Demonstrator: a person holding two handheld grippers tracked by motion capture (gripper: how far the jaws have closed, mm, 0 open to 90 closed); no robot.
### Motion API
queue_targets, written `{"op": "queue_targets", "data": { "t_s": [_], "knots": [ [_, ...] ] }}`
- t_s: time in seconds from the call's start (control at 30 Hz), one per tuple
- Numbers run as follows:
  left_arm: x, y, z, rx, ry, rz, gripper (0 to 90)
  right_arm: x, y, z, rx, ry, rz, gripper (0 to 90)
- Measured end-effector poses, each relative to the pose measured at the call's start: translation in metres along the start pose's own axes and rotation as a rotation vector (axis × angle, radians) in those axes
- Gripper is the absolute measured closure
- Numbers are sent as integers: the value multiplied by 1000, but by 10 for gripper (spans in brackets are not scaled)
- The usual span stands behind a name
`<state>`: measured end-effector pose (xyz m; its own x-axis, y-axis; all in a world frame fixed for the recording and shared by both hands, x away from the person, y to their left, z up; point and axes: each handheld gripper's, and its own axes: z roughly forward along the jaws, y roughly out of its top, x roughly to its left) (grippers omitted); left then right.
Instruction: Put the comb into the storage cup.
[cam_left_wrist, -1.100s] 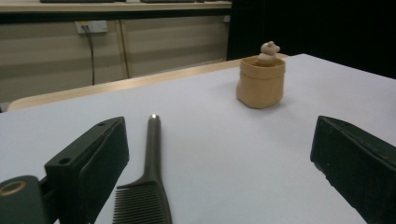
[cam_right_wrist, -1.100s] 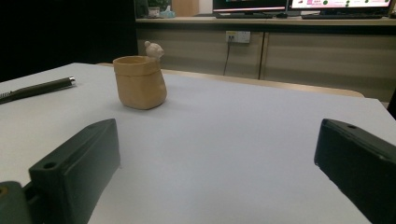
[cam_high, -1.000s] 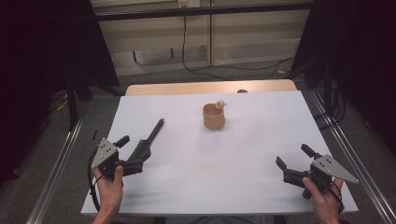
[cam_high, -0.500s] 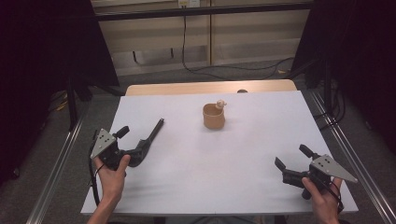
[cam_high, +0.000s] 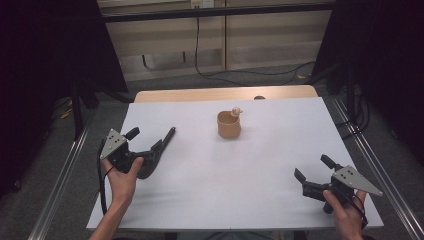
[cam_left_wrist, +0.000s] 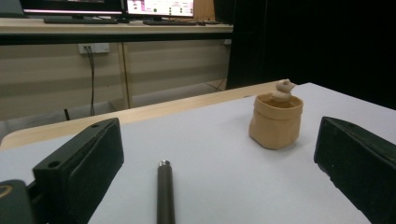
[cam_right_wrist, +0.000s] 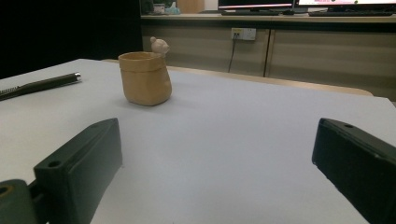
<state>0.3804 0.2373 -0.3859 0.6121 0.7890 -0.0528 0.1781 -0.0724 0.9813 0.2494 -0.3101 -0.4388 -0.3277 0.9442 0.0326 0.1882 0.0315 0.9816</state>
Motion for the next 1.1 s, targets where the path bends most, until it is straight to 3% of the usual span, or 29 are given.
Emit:
{"op": "queue_targets", "data": {
  "t_s": [0.37,0.53,0.6,0.87,0.97,1.0,1.03,1.07,1.1],
  "knots": [
    [8,9,18,2,23,7,21,0,0,0,4,8,9,9],
    [11,13,23,13,13,1,19,0,-1,1,6,11,9,9],
    [12,13,27,61,19,-6,15,1,-1,1,4,13,10,9],
    [14,16,38,115,33,18,17,1,-1,1,6,15,5,8],
    [18,18,44,168,4,15,16,1,-1,1,8,18,5,8],
    [18,18,44,168,4,15,18,1,-1,1,9,19,4,8],
    [21,18,49,213,11,12,20,1,-1,1,8,21,6,7],
    [21,18,49,213,11,12,21,1,-1,1,8,21,6,7],
    [23,16,53,231,-16,-19,25,1,-1,1,7,23,7,7]
  ]
}}
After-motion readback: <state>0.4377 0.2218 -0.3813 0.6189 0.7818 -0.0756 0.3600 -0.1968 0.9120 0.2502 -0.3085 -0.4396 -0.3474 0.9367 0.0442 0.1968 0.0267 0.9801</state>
